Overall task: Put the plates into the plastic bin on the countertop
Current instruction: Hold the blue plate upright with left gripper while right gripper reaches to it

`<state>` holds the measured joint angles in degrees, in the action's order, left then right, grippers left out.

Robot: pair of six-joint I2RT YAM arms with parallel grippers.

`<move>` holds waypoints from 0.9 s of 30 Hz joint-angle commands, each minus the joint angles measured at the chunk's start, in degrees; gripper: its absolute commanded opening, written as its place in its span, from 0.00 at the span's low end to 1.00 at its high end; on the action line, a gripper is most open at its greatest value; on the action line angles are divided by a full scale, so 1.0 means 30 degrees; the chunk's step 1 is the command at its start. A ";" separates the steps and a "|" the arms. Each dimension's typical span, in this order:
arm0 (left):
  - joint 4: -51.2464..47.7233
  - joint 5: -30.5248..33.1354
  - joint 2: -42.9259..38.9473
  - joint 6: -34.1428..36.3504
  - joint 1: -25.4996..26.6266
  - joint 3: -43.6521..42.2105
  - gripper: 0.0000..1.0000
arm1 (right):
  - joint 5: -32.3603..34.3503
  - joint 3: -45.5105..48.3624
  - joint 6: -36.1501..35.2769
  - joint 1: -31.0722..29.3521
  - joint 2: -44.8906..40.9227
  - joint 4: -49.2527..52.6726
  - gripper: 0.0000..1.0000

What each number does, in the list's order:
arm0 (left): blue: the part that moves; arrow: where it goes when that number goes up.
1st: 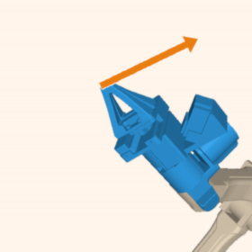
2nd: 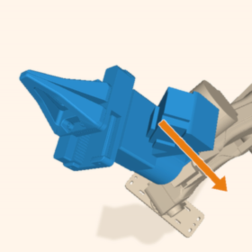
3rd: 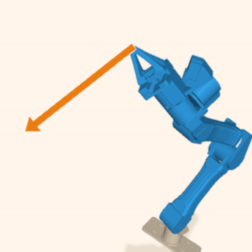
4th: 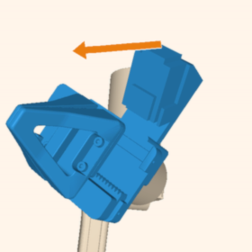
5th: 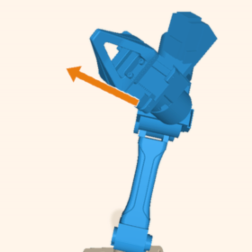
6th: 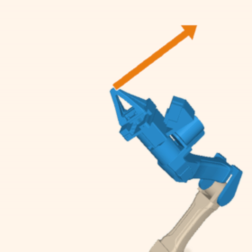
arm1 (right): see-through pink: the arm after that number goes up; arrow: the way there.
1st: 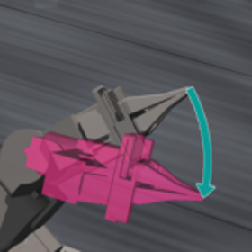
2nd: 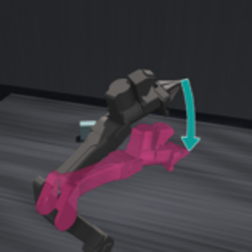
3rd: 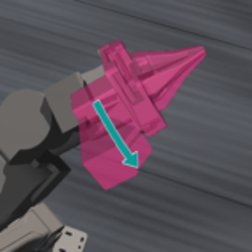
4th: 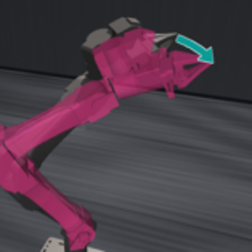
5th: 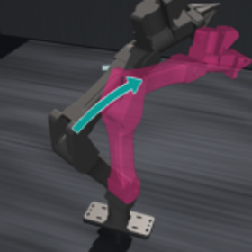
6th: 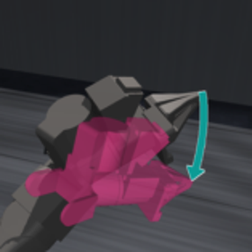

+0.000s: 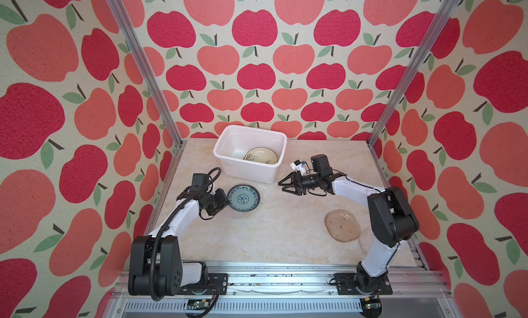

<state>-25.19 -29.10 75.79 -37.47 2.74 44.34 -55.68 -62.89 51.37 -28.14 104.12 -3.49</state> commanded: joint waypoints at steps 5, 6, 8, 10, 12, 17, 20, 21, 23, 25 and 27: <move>0.1379 -0.0712 0.0277 -0.2239 0.1403 0.0162 0.00 | -0.1823 0.1025 0.2297 -0.0053 0.1718 -0.5662 0.57; 0.1400 -0.0674 0.0241 -0.2372 0.1584 0.0219 0.00 | -0.1845 0.1205 0.2560 -0.0039 0.1988 -0.6145 0.57; 0.1260 -0.0603 0.0312 -0.2450 0.1892 0.0431 0.00 | -0.1931 0.1353 0.3080 -0.0075 0.2410 -0.6940 0.58; 0.1089 -0.0554 0.0383 -0.2425 0.2164 0.0721 0.00 | -0.2034 0.1369 0.3345 -0.0081 0.2881 -0.7369 0.58; 0.0943 -0.0553 0.0470 -0.2421 0.2322 0.0991 0.00 | -0.2081 0.1336 0.3322 -0.0112 0.3307 -0.7495 0.58; 0.0589 -0.0722 0.0847 -0.2304 0.2686 0.1789 0.00 | -0.2153 0.1263 0.3506 -0.0170 0.4238 -0.7890 0.59; 0.0416 -0.0784 0.1021 -0.2246 0.2908 0.2115 0.00 | -0.2377 0.1068 0.3975 -0.0302 0.4796 -0.8591 0.58; 0.0397 -0.0813 0.1103 -0.2216 0.2966 0.2180 0.00 | -0.2480 0.0962 0.4153 -0.0393 0.4985 -0.8810 0.57; 0.0369 -0.0956 0.1265 -0.2187 0.3040 0.2249 0.00 | -0.2654 0.0784 0.4389 -0.0534 0.5260 -0.9095 0.56; 0.0282 -0.1021 0.1409 -0.2101 0.3128 0.2381 0.00 | -0.2681 0.0720 0.4575 -0.0633 0.5356 -0.9453 0.55; 0.0215 -0.1022 0.1464 -0.2049 0.3187 0.2469 0.00 | -0.2573 0.0822 0.4555 -0.0632 0.5301 -0.9473 0.54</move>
<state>-24.21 -29.91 79.48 -44.07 11.44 49.45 -61.63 -59.51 63.77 -28.86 119.61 -29.17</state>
